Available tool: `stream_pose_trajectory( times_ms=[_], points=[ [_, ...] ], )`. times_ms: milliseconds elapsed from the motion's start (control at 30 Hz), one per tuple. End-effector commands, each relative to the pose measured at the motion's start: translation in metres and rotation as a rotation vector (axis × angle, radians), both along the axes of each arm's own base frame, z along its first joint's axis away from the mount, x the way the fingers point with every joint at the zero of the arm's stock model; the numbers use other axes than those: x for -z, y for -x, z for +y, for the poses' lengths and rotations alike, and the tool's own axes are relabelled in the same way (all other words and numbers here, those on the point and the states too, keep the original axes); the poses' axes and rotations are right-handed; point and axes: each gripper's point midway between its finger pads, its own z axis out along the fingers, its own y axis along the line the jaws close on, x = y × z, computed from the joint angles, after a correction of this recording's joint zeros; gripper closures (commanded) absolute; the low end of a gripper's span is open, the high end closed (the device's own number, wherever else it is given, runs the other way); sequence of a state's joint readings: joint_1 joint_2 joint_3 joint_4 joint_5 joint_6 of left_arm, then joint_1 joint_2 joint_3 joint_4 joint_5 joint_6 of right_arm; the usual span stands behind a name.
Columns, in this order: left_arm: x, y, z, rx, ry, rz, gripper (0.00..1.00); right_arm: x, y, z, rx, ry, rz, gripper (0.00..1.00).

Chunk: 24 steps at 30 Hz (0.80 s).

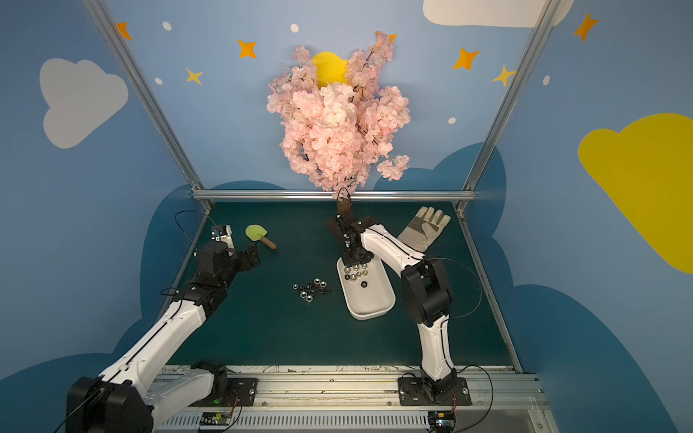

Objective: Put the nuts on the desktop into the storage box
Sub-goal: Place the nut in the storage box, then pick up the nut from the center of the board.

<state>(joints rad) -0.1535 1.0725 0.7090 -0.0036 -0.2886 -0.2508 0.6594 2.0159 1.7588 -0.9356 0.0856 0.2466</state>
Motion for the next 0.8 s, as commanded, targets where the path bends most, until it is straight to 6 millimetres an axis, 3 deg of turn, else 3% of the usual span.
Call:
stream_pose_trajectory(
  times_ms=[0, 200, 300, 600, 767],
  points=[
    [-0.007, -0.003, -0.002, 0.005, -0.002, -0.01, 0.0, -0.036, 0.009, 0.037, -0.069, -0.086, -0.058, 0.57],
    [-0.008, -0.002, -0.002, 0.008, 0.005, -0.01, 0.0, -0.017, 0.014, 0.084, -0.13, -0.111, 0.005, 0.55],
    [-0.008, -0.003, -0.004, 0.013, 0.011, -0.012, 0.0, 0.003, 0.015, 0.096, -0.146, -0.082, 0.049, 0.55],
    [-0.008, -0.004, -0.005, 0.018, 0.018, -0.01, 0.0, 0.052, 0.029, 0.106, -0.168, -0.017, 0.154, 0.55],
    [-0.006, -0.006, -0.008, 0.029, 0.031, -0.006, 0.0, 0.064, 0.034, 0.107, -0.161, -0.013, 0.191, 0.56]
  ],
)
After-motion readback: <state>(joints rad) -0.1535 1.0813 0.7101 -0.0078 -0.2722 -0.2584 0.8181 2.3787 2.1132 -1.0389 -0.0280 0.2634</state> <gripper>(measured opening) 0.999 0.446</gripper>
